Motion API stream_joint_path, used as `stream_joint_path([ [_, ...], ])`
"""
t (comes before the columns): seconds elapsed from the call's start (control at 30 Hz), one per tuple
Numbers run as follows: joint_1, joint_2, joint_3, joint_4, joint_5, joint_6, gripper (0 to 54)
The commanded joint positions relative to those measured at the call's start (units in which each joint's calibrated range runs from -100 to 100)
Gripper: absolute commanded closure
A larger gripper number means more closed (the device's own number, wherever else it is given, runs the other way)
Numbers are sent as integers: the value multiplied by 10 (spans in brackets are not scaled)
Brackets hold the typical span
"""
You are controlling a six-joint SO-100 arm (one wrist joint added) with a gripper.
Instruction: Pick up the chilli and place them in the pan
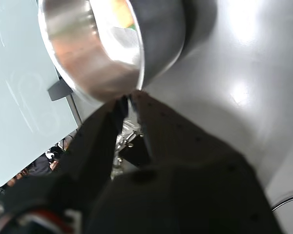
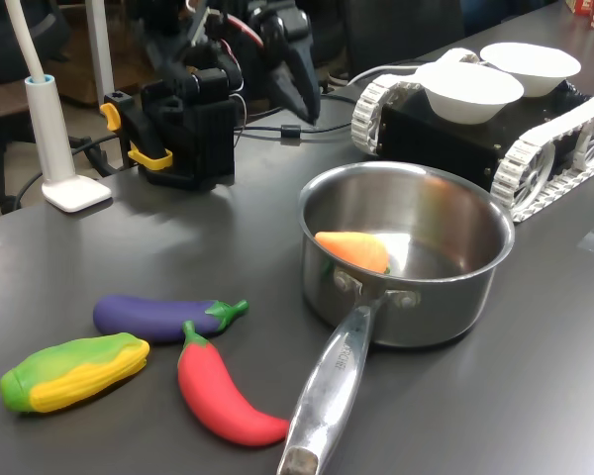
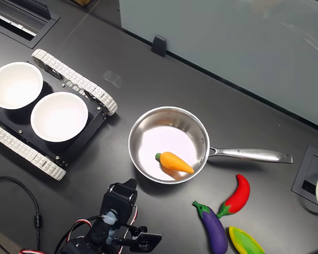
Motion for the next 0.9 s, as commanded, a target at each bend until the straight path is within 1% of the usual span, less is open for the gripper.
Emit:
stream_joint_path([
  [0.0,41,49,-126,28,11,-7,536],
  [0.1,76,71,-164,33,14,-6,536],
  [0.23,142,103,-195,33,16,-6,536],
  [0.33,175,128,-217,33,15,-7,536],
  [0.53,247,176,-272,33,4,-7,536],
  [0.7,287,195,-295,33,4,-7,536],
  [0.87,304,215,-308,33,8,-6,536],
])
